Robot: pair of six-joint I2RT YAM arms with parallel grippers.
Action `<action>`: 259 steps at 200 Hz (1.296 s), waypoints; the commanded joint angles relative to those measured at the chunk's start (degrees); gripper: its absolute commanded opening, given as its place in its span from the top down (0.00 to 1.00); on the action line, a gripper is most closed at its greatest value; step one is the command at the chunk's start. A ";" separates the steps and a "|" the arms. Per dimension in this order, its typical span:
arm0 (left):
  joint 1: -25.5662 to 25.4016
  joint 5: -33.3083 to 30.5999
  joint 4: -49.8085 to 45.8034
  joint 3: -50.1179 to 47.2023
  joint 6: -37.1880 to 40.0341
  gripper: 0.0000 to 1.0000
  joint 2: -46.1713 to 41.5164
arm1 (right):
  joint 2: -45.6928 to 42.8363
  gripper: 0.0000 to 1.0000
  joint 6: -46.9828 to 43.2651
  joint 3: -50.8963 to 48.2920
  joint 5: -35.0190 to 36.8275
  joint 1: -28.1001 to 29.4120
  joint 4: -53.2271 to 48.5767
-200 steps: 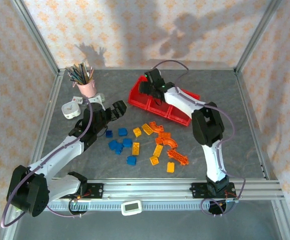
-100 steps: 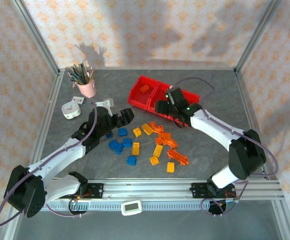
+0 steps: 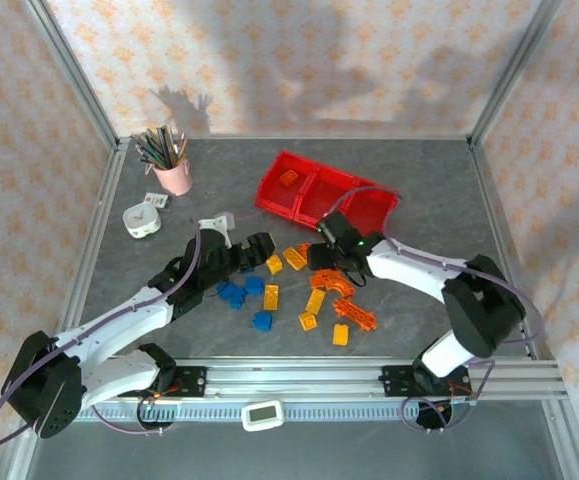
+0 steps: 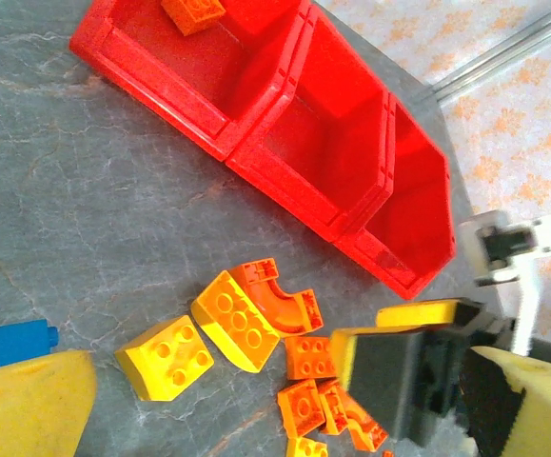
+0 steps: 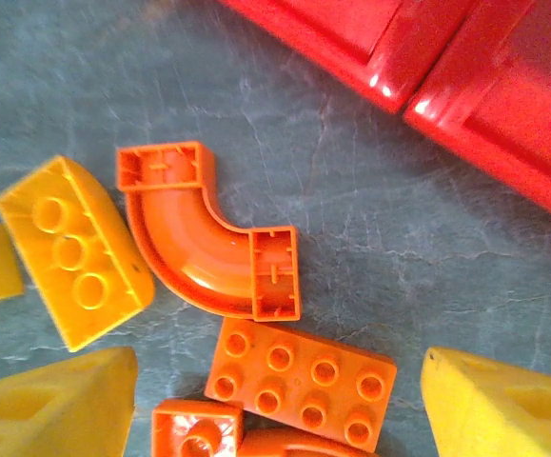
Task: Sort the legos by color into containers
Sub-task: Pick up the lego from the center of the table.
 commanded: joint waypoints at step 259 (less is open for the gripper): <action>-0.49 -7.06 -2.75 -0.82 0.11 0.01 -4.83 | 16.27 0.22 -9.12 12.40 0.52 4.37 -4.44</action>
